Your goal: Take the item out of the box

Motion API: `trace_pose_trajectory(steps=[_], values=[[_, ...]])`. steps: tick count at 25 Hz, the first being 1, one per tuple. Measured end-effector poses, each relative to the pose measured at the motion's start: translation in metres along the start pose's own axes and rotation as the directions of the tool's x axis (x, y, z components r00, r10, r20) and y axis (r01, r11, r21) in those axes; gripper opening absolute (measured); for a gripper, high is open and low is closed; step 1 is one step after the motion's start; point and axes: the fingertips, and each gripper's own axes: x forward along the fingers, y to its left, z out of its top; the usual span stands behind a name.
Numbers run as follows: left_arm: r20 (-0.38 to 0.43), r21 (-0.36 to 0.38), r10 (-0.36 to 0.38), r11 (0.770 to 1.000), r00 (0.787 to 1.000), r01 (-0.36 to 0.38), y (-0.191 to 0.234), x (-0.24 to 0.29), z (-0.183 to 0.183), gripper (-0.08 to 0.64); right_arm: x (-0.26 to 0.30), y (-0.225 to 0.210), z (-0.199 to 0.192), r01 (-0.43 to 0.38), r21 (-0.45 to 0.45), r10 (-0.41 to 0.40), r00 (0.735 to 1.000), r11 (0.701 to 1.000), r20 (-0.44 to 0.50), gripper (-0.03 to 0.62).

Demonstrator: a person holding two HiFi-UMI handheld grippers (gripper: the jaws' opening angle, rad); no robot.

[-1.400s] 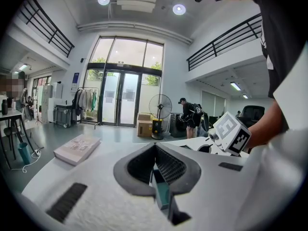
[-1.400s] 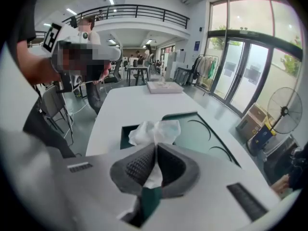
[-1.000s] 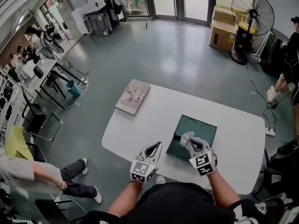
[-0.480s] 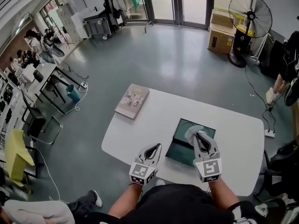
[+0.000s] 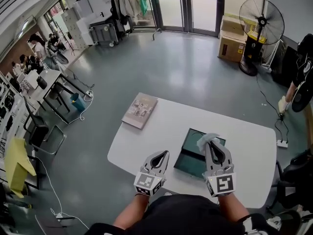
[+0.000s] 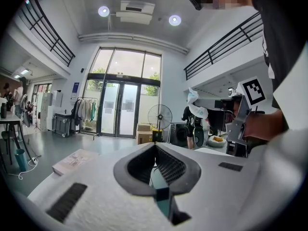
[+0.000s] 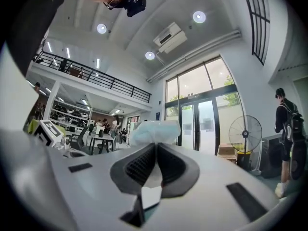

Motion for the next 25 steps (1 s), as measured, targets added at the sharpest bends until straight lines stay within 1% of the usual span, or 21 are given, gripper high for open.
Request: trace_pose_trajectory(steps=[3, 10, 13, 18, 25], values=[[0.005, 0.013, -0.004, 1.000, 1.000, 0.004, -0.001, -0.001, 0.004, 0.011, -0.002, 0.003, 0.003, 0.001, -0.014, 0.000, 1.000, 1.000, 0.007, 0.017], [0.020, 0.022, -0.007, 1.000, 1.000, 0.007, -0.005, 0.000, 0.014, 0.011, -0.006, -0.003, 0.002, 0.016, -0.005, -0.016, 1.000, 1.000, 0.002, 0.017], [0.021, 0.032, -0.035, 0.999, 0.999, 0.035, -0.012, 0.004, 0.009, 0.011, -0.006, -0.005, 0.002, 0.018, 0.006, -0.018, 1.000, 1.000, 0.001, 0.017], [0.002, 0.011, -0.045, 0.999, 0.999, 0.045, -0.027, 0.006, 0.000, 0.011, -0.009, -0.008, -0.003, 0.021, 0.012, -0.021, 1.000, 1.000, -0.004, 0.017], [0.004, 0.016, -0.045, 0.999, 0.999, 0.045, -0.021, 0.003, 0.000, 0.011, -0.005, -0.005, -0.004, 0.022, -0.001, -0.022, 1.000, 1.000, -0.007, 0.017]])
